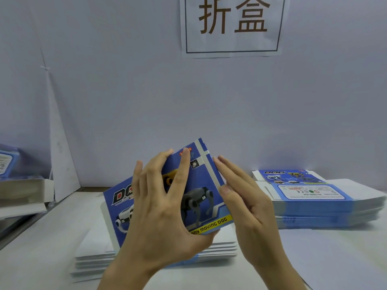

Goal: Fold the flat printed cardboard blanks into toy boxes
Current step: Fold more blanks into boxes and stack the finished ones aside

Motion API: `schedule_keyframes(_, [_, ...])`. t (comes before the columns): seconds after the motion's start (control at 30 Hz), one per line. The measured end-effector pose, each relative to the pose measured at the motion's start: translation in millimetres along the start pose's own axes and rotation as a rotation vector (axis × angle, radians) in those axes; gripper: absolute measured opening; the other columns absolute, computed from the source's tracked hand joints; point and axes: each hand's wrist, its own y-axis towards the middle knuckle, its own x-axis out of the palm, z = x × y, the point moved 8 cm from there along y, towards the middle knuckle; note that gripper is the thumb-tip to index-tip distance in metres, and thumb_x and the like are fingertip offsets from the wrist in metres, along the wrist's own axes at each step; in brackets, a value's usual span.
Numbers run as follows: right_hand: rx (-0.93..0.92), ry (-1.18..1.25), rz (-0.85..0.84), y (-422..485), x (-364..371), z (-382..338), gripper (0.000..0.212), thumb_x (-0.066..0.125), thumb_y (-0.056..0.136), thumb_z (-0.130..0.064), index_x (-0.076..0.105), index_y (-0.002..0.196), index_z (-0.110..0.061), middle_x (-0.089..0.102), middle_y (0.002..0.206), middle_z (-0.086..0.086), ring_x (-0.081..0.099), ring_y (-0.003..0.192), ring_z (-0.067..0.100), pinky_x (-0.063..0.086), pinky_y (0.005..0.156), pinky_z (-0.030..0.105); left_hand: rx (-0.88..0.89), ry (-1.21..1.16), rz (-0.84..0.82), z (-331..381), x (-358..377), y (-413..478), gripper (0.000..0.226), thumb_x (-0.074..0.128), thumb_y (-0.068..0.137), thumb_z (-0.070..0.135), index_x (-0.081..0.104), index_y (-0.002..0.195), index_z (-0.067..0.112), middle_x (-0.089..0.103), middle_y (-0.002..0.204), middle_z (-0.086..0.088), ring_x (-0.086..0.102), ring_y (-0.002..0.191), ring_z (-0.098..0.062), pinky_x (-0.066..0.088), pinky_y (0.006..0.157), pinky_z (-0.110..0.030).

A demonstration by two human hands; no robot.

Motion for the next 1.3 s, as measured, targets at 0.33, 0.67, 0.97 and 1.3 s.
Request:
schedule_keyframes(0.33, [-0.080,-0.272,-0.045,-6,13,-9,0.051,0.047,0.089,-0.048,0.047,0.138,-0.036,0.043,0.144,-0.022,0.037,0.138,0.007,0.045,0.105,0.034,-0.049,-0.085,0.045,3,-3,0,0.113,0.059,0.057,0.069,0.021,0.150,0.016,0.030,0.140,-0.015,0.037,0.126,-0.035,0.042,0.097,-0.063])
schedule_keyframes(0.67, [0.045,-0.183,-0.108,-3,2,1,0.067,0.064,0.075,-0.047,0.039,0.136,-0.056,0.034,0.124,-0.019,0.040,0.124,-0.001,0.051,0.082,0.013,0.134,0.002,-0.037,20,11,-1,0.113,0.055,0.058,0.071,0.024,0.148,0.011,0.031,0.142,-0.014,0.029,0.136,-0.030,0.014,0.116,-0.054])
schedule_keyframes(0.97, [0.098,-0.091,-0.313,-7,12,3,0.075,0.061,0.076,-0.051,0.025,0.142,-0.058,0.012,0.149,-0.037,0.029,0.138,-0.006,0.047,0.097,0.019,0.103,-0.044,0.021,8,6,0,0.110,0.059,0.061,0.066,0.023,0.148,0.011,0.032,0.142,-0.019,0.034,0.135,-0.035,0.014,0.115,-0.061])
schedule_keyframes(1.3, [-0.131,-0.344,-0.197,-6,10,-15,0.056,0.059,0.080,-0.048,0.044,0.134,-0.055,0.016,0.151,-0.026,0.026,0.136,-0.007,0.038,0.092,0.002,-0.031,-0.168,0.259,2,-15,1,0.110,0.066,0.061,0.058,0.020,0.146,0.007,0.025,0.141,-0.010,0.031,0.133,-0.032,0.037,0.099,-0.064])
